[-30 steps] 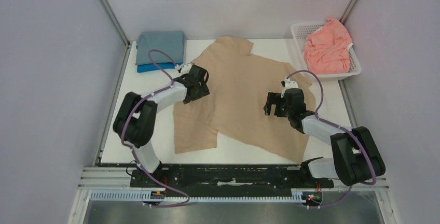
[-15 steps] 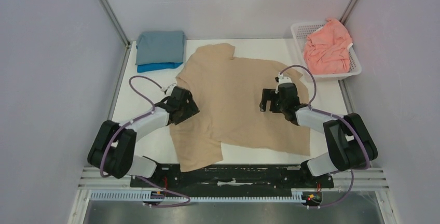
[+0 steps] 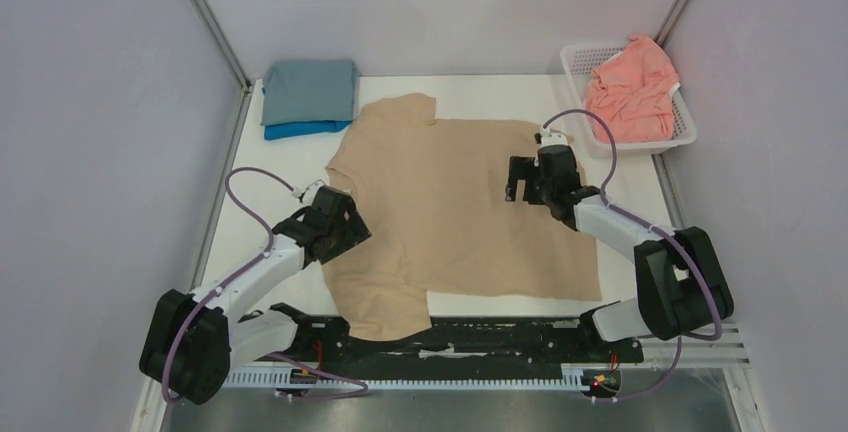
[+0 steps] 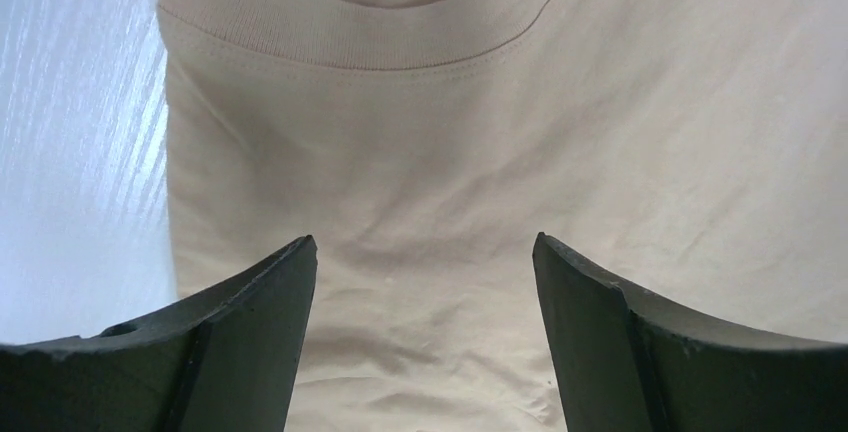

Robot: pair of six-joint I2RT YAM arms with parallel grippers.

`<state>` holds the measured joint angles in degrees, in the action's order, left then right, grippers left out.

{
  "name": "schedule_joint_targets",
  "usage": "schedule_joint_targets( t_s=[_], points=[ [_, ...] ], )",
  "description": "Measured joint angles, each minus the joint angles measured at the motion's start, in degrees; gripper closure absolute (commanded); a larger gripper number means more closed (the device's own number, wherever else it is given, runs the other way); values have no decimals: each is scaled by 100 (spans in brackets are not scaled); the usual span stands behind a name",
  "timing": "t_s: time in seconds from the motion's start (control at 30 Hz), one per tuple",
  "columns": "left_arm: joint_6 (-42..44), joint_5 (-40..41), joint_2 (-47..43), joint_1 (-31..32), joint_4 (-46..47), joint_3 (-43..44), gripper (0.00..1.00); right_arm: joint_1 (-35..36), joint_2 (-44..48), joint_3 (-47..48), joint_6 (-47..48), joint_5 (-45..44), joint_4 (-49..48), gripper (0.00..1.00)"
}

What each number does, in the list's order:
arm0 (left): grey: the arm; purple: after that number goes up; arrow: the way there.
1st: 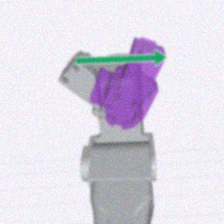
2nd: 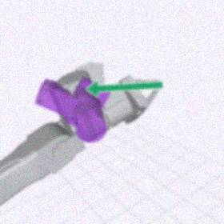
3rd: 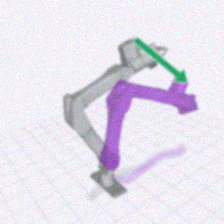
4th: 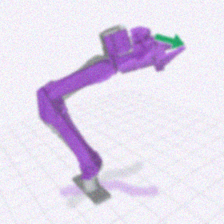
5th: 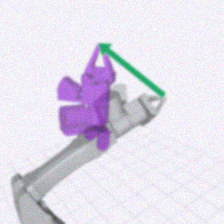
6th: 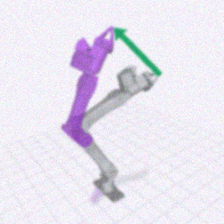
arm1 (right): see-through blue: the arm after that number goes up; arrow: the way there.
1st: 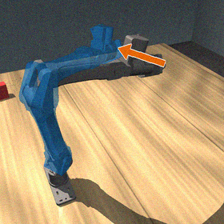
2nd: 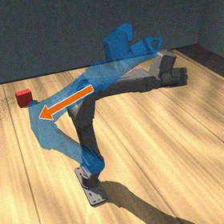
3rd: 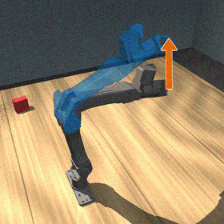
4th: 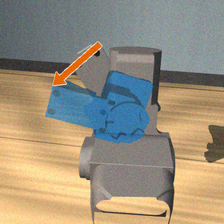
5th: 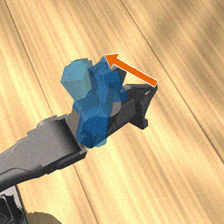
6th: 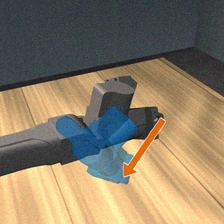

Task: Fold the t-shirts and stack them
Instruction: Flatten out the tshirt

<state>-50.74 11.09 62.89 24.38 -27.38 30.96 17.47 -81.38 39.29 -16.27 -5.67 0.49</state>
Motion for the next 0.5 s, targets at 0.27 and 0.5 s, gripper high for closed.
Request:
schedule_joint_targets(
  t_s=[0.27, 0.5],
  points=[
    [28, 59, 1097, -28, 514, 988, 14, -162, -841, 1152, 122, -337, 63, 2],
    [188, -326, 3294, -256, 1128, 2358, 14, -411, -2216, 2201, 127, -439, 111, 2]
  ],
)
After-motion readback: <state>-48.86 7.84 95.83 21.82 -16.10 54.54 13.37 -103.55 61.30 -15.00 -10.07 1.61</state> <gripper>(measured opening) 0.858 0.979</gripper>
